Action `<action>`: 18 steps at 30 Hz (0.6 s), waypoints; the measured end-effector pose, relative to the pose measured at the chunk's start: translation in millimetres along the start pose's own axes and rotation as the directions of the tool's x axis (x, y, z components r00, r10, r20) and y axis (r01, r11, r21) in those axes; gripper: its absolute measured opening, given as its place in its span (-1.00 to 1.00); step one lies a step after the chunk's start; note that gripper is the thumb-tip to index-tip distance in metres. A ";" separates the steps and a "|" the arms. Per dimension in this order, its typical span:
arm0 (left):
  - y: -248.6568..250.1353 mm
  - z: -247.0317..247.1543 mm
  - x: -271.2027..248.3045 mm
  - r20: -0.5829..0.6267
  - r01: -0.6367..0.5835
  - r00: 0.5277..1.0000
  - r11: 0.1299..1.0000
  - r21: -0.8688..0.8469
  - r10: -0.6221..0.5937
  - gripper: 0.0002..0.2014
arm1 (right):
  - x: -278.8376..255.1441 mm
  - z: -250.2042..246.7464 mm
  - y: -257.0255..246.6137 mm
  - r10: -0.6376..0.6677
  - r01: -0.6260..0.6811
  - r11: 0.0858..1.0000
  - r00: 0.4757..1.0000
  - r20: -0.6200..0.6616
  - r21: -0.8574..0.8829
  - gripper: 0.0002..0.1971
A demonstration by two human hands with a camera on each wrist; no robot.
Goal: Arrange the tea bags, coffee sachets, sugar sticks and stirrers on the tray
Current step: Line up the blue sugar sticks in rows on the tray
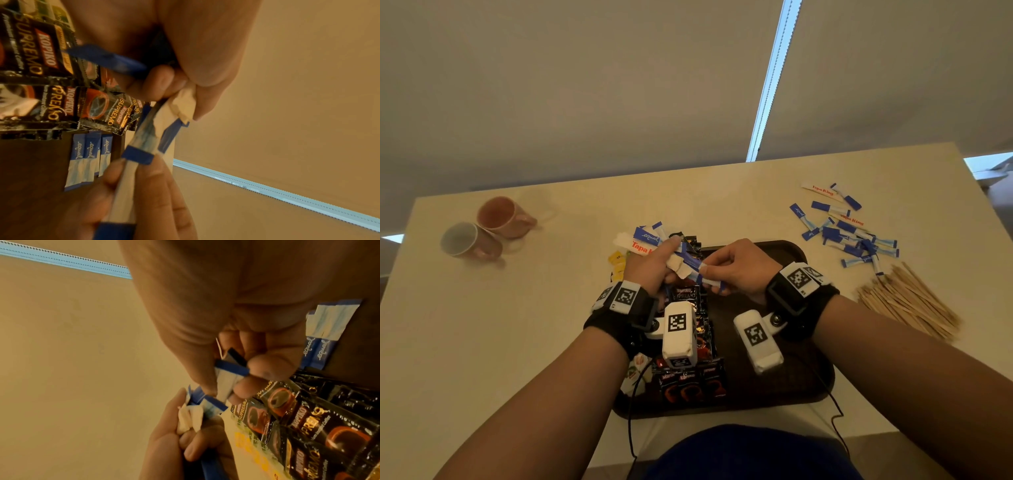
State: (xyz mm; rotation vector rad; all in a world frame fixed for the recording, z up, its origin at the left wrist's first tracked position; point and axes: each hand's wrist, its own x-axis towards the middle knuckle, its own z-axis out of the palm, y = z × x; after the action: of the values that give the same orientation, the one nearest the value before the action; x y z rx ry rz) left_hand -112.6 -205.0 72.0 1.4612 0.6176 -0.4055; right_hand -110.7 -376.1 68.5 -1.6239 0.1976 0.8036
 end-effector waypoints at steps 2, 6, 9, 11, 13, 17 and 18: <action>1.5 -1.7 0.9 -0.054 0.029 0.998 1.000 0.002 -0.029 -0.59 | -1.1 -4.7 2.4 0.019 -0.019 0.999 1.000 -0.007 0.044 -0.85; 4.2 -3.1 3.6 -0.101 0.072 0.992 0.997 0.002 -0.071 -0.72 | -3.2 -15.5 6.3 -0.021 0.030 0.994 0.996 -0.083 0.107 -0.83; 6.8 0.0 2.5 -0.047 0.056 0.997 0.997 0.051 -0.054 -0.74 | 1.5 -17.6 5.2 -0.110 0.128 0.988 0.976 -0.186 0.088 -0.84; 12.7 6.9 -4.2 0.020 0.025 0.999 0.989 0.147 -0.028 -0.82 | 6.6 -17.4 3.5 -0.222 0.217 0.975 0.941 -0.254 -0.047 -0.87; 18.0 14.0 -9.8 0.088 -0.007 0.996 0.980 0.196 -0.010 -0.84 | 11.6 -16.9 2.3 -0.352 0.280 0.922 0.894 -0.277 -0.268 -0.86; 22.4 18.4 -10.0 0.165 -0.058 0.986 0.983 0.175 0.029 -0.72 | 13.9 -14.5 -0.4 -0.545 0.344 0.733 0.813 -0.205 -0.586 -0.77; 22.3 17.8 -8.7 0.173 -0.065 0.984 0.980 0.187 0.032 -0.69 | 14.2 -13.0 -0.4 -0.581 0.356 0.677 0.796 -0.171 -0.644 -0.75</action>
State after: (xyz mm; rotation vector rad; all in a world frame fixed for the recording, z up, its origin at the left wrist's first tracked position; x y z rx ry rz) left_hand -103.4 -221.7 95.0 1.6024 0.4139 -0.5571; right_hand -94.9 -383.6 60.5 -2.2801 -0.2531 0.1237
